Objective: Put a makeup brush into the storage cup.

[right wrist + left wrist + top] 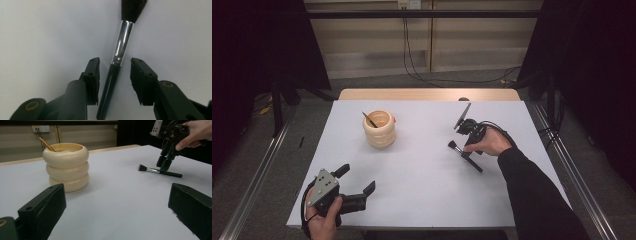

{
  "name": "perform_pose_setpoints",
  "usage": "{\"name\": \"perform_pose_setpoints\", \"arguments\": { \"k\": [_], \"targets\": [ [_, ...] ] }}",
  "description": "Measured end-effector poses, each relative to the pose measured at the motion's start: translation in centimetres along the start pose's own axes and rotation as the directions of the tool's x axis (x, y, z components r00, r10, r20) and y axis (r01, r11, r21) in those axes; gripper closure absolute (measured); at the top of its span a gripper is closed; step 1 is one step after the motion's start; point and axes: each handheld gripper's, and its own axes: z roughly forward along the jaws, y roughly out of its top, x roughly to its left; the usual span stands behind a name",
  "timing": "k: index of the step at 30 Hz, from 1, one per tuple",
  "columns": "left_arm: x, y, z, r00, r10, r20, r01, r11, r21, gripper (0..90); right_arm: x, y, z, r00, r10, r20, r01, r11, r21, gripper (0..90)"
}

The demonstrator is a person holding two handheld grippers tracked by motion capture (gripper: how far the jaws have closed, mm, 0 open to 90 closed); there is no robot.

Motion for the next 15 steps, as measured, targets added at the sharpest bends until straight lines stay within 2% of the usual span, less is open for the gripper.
{"name": "perform_pose_setpoints", "arguments": {
  "k": [11, 14, 15],
  "targets": [
    [0.0, 0.0, 0.0, 1.0, -0.003, 0.005, 0.003, 1.0, 0.001, 1.4, 0.0, 0.0, 1.2, 1.0, 0.002, -0.001, -0.002, 1.0, 0.005, 69.5],
    [0.1, 0.0, 0.1, 1.0, 0.001, 0.006, -0.001, 1.0, 0.004, 1.4, 0.1, 0.1, 1.4, 0.9999, 0.008, 0.012, -0.008, 1.0, 0.022, 70.9],
    [0.1, 0.0, 0.1, 1.0, 0.001, 0.008, -0.001, 1.0, 0.004, 1.4, 0.1, 0.2, 1.5, 0.9997, -0.003, 0.024, 0.002, 1.0, 0.025, 72.2]
  ]
}}
